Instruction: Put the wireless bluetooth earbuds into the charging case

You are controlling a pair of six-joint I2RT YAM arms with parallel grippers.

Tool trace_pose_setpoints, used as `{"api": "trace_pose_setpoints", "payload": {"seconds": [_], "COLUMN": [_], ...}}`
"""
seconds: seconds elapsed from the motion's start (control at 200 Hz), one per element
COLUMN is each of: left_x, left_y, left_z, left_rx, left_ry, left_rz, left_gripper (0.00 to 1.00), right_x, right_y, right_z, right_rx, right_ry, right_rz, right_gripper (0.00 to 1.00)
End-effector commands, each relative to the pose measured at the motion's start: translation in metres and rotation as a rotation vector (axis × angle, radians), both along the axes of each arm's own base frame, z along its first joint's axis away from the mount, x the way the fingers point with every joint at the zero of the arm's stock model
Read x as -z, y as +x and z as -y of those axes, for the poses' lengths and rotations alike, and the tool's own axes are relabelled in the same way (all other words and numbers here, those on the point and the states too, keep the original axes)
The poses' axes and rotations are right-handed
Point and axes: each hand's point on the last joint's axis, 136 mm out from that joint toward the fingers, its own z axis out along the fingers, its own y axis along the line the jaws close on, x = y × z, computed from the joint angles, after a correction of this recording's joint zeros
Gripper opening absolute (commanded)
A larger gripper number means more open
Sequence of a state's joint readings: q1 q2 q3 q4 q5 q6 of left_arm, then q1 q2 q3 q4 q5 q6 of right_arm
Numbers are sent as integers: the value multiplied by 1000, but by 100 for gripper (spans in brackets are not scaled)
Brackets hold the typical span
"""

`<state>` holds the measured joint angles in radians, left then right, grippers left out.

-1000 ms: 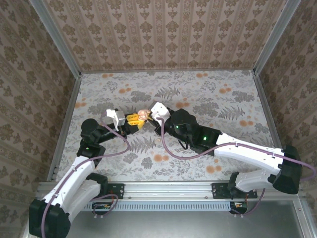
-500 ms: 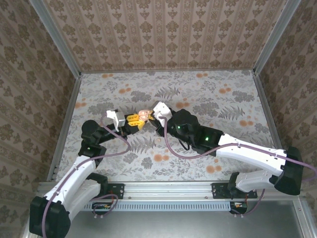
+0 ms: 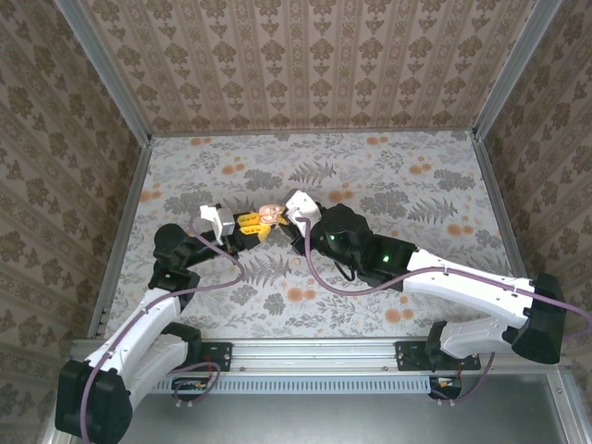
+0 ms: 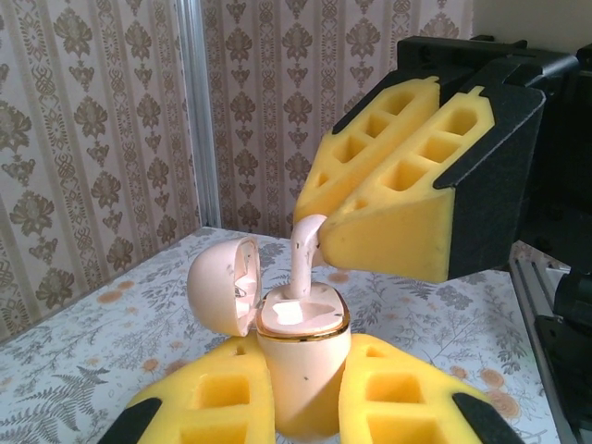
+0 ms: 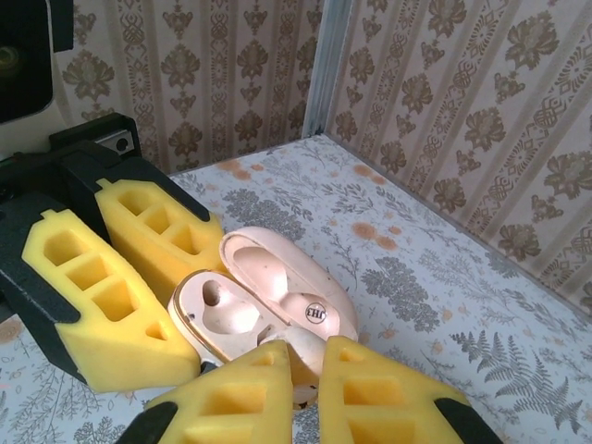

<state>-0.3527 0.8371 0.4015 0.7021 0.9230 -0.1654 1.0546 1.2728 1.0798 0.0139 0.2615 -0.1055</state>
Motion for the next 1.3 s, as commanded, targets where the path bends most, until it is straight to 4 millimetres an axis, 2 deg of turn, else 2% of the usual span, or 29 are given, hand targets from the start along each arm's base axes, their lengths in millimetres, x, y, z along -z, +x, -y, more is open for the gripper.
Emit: {"api": "trace_pose_setpoints", "payload": {"seconds": [0.0,0.135,0.365,0.505,0.69,0.89,0.945,1.125,1.295], "left_x": [-28,-31,-21,-18,-14,-1,4,15,3], "left_y": [11,7,0,-1,-1,4,5,3,-11], "left_z": [-6,-5,1,3,4,3,3,6,9], "left_rx": [-84,-64,-22,-12,-15,-43,-45,-16,60], "left_ry": [-64,-67,-15,3,17,50,71,158,155], "left_rz": [81,106,153,166,162,158,157,177,282], "left_gripper": [0,0,0,0,0,0,0,0,0], "right_x": [55,54,46,51,51,52,46,10,-19], "right_y": [-51,-51,-59,-63,-54,-30,-25,-13,-2], "right_z": [-31,-32,-35,-36,-30,-11,-5,25,60], "right_rx": [-235,-237,-290,-311,-265,-159,-142,-109,-52], "right_ry": [-138,-139,-152,-192,-197,-124,-67,158,333], "right_rz": [-146,-164,-185,-220,-228,-284,-311,-395,-488], "right_gripper": [10,10,10,10,10,11,11,16,23]}}
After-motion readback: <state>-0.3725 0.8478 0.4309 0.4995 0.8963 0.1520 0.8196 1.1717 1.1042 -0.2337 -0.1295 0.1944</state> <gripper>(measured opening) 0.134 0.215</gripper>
